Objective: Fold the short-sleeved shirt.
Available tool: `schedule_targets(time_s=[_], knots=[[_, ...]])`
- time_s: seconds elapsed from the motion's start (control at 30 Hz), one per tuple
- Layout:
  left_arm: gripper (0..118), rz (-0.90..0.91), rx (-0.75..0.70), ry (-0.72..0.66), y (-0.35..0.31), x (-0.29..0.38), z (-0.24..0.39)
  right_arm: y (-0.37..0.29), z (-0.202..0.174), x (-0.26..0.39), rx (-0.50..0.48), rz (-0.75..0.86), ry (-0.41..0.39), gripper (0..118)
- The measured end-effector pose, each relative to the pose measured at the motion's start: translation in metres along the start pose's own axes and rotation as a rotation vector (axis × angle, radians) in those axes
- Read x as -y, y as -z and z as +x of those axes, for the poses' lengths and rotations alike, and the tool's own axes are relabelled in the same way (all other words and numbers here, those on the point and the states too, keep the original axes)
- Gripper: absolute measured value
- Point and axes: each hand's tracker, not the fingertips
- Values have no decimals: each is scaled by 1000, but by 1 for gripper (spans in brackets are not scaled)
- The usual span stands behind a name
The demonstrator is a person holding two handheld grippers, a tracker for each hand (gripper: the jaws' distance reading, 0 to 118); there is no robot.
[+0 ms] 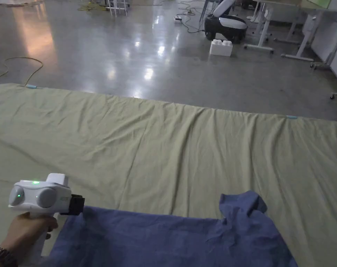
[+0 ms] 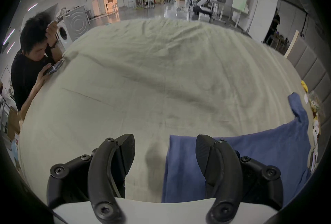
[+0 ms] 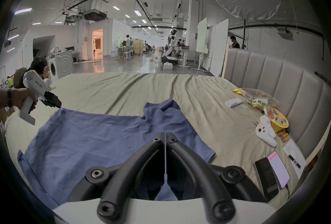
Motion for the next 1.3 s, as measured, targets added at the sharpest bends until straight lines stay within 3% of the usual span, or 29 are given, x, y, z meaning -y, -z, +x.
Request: schedule_targets(time_s=[0.17,0.23,0.27,0.3,0.37,0.47,0.57,0.7,0.73,0.83,0.97,1.13,1.27,1.3], knots=[[70,-41,-16,63,10,5,15,8,6,7,19,-35,0,2],[54,-32,-24,61,14,8,19,11,8,10,24,-49,4,2],[42,-25,-16,64,13,9,20,13,9,10,25,-53,9,2],[21,-13,5,76,12,10,22,15,10,11,22,-60,13,2],[8,4,60,102,14,12,22,22,14,10,20,-71,22,2],[7,-1,65,119,14,15,23,39,25,-1,16,-94,54,2],[5,10,85,46,9,17,17,64,44,-18,15,-120,59,6],[5,77,72,72,-10,19,13,122,74,-47,-24,-242,23,58],[5,89,80,66,-16,20,13,136,80,-53,-24,-246,37,62],[5,132,83,69,-34,21,10,188,99,-63,-37,-323,94,66],[5,175,82,87,-51,23,4,239,109,-60,-56,-438,84,68],[5,195,75,90,-70,23,2,267,105,-48,-134,-551,130,68],[5,192,64,117,-75,22,5,279,91,-35,-138,-619,76,66],[5,189,60,125,-77,22,5,280,87,-33,-127,-624,29,65]])
